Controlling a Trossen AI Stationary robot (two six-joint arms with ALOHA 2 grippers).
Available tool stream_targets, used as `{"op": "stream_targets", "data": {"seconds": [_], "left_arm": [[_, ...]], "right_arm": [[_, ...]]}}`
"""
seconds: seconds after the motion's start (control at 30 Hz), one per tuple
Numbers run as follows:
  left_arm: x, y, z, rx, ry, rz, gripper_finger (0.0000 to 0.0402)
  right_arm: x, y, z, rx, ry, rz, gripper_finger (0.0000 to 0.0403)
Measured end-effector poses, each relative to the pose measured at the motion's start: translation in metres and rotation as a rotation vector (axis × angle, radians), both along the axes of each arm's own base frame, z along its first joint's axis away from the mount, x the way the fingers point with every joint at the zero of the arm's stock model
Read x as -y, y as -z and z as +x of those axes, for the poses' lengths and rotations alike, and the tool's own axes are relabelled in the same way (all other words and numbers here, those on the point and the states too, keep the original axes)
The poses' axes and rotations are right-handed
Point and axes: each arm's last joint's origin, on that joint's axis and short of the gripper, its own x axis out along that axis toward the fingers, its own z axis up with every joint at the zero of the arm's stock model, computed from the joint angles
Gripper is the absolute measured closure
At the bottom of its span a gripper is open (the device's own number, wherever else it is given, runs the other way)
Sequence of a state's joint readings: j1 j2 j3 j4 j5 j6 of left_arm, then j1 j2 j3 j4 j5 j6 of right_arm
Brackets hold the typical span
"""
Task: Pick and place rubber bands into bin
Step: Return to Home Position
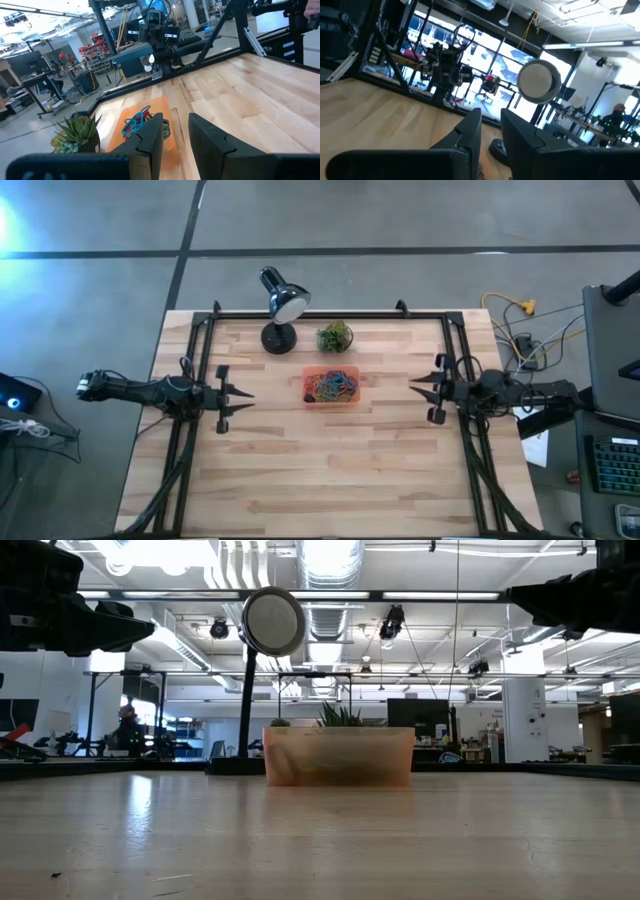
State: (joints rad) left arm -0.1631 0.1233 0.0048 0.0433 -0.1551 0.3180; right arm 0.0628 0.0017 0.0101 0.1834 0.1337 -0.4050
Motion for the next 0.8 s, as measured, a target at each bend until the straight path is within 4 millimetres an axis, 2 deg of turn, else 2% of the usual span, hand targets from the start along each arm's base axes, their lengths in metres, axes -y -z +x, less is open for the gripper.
{"op": "stream_targets", "data": {"seconds": [0.4,0.8], "left_arm": [[0.0,0.0,0.0,0.0,0.0,-0.001,0.0324],[0.0,0.0,0.0,0.0,0.001,-0.001,0.0324]], "right_arm": [[0.0,0.015,0.002,-0.149,-0.01,0.074,0.0335],[0.0,0.018,0.004,-0.183,-0.01,0.079,0.0335]]}}
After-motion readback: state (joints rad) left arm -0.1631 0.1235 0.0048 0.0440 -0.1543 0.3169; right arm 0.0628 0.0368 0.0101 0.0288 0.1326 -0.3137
